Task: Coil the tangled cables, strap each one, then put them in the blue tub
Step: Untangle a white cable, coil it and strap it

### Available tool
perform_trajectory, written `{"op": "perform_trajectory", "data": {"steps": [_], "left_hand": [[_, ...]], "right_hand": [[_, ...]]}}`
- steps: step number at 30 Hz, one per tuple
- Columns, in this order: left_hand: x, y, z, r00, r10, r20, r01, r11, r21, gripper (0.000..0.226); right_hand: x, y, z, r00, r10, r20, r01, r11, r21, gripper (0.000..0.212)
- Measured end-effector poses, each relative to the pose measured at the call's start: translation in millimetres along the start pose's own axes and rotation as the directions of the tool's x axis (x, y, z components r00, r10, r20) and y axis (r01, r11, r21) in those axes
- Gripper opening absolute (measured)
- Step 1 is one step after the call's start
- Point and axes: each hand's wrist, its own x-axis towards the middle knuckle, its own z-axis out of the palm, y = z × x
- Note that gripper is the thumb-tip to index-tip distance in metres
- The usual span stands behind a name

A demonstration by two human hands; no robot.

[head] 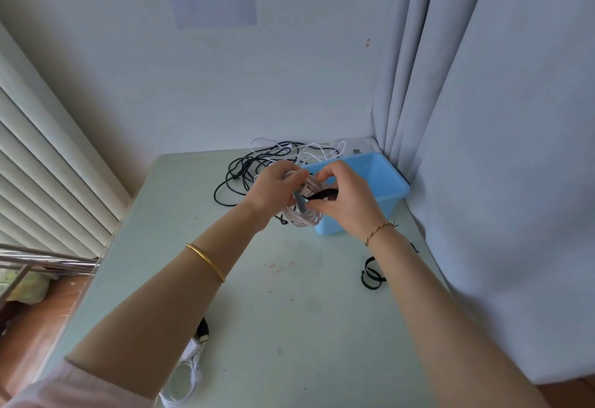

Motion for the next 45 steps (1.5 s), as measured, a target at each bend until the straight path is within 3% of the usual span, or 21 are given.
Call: {"op": "perform_trajectory", "data": {"steps": [8, 14, 22, 28, 35, 45], "left_hand": [[-4, 4, -1, 0.999, 0.050, -0.004, -0.050, 0.995, -0.082, 0.016], [-5, 6, 0, 0.997, 0.082, -0.002, -0.082, 0.995, -0.050, 0.020], [-4, 6, -3, 0.999, 0.035, 0.007, -0.034, 0.996, -0.080, 0.015], [-4, 4, -3, 1.000, 0.005, 0.028, -0.002, 0.996, -0.088, 0.011], [-3, 4, -4, 0.998, 0.042, 0.048, -0.039, 0.997, -0.062, 0.017], [-6, 11, -3, 0.994, 0.106, -0.015, -0.105, 0.993, 0.058, 0.009]], "right_hand": [[6, -3, -13, 0.999, -0.019, 0.042, 0.024, 0.993, -0.116, 0.026], [9, -13, -22, 0.994, -0.076, 0.083, 0.091, 0.979, -0.185, 0.036], [5, -10, -14, 0.994, -0.099, -0.055, 0.097, 0.995, -0.033, 0.010], [7, -9, -10, 0.991, -0.117, -0.061, 0.111, 0.989, -0.096, 0.012], [9, -9, -12, 0.996, -0.088, -0.021, 0.088, 0.996, 0.030, 0.011], [8, -11, -6, 0.992, 0.013, -0.123, 0.010, 0.983, 0.182, 0.010]]}}
